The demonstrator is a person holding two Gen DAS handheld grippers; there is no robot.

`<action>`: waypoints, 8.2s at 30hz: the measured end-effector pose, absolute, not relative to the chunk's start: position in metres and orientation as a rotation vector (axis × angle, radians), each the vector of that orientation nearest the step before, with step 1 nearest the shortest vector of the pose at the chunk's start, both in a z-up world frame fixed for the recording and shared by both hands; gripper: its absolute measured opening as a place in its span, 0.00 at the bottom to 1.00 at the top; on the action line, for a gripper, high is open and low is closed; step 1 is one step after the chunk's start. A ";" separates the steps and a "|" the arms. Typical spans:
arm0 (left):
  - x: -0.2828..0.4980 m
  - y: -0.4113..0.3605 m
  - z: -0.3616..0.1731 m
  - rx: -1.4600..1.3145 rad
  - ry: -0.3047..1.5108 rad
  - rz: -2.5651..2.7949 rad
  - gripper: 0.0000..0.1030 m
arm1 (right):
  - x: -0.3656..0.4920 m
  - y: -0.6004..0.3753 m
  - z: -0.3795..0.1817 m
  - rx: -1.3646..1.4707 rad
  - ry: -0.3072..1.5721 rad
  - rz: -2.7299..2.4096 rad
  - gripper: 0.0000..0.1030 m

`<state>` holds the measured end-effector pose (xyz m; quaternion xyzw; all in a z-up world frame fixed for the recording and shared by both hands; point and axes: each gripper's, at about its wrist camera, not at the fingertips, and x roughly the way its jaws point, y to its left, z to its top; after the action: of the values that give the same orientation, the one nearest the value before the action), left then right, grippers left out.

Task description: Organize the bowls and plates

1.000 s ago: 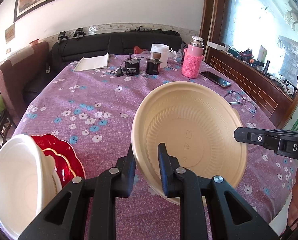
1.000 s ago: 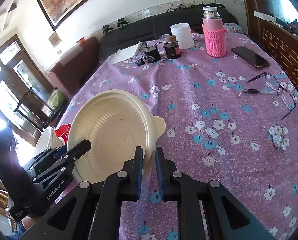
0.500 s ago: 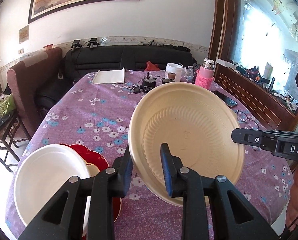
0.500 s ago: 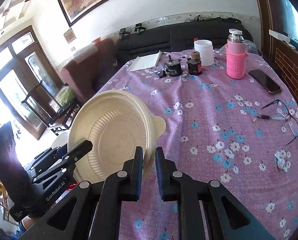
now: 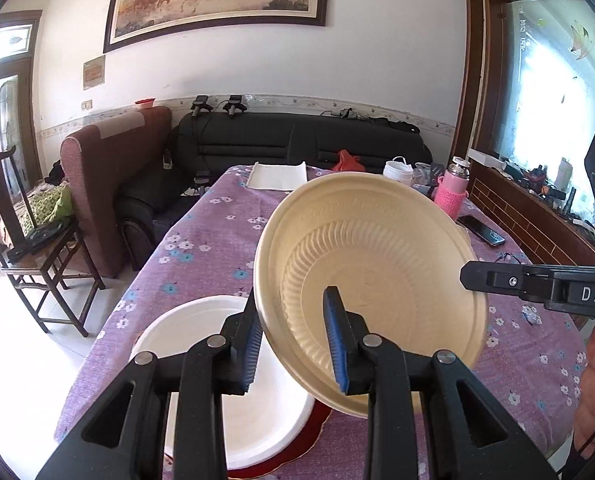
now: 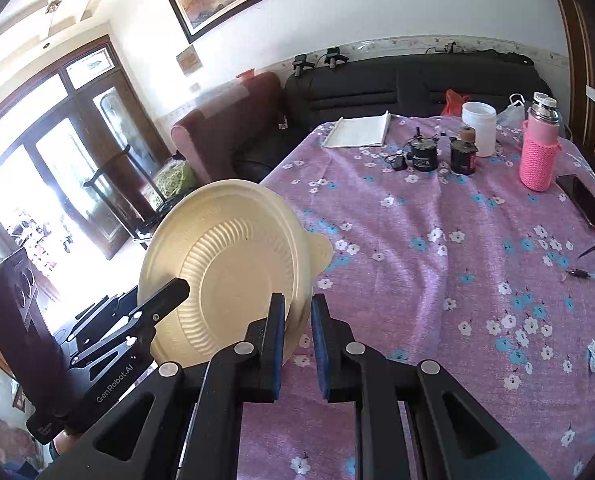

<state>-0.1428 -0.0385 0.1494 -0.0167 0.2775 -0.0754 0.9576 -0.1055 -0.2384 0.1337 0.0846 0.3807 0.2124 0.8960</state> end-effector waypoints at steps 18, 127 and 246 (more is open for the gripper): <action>-0.166 0.050 0.129 -0.129 0.611 0.019 0.27 | -0.087 -0.139 0.108 0.109 0.925 0.620 0.16; -0.147 0.136 0.042 -0.482 0.838 -0.183 0.19 | -0.037 -0.178 0.001 0.253 1.082 0.559 0.24; -0.041 -0.157 0.032 -0.039 0.822 -0.266 0.20 | -0.061 -0.404 -0.003 0.385 0.804 0.100 0.11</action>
<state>-0.0414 -0.1566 0.0317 -0.0191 0.3984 -0.1287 0.9079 -0.0610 -0.4040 -0.0029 0.1860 0.3886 0.0484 0.9011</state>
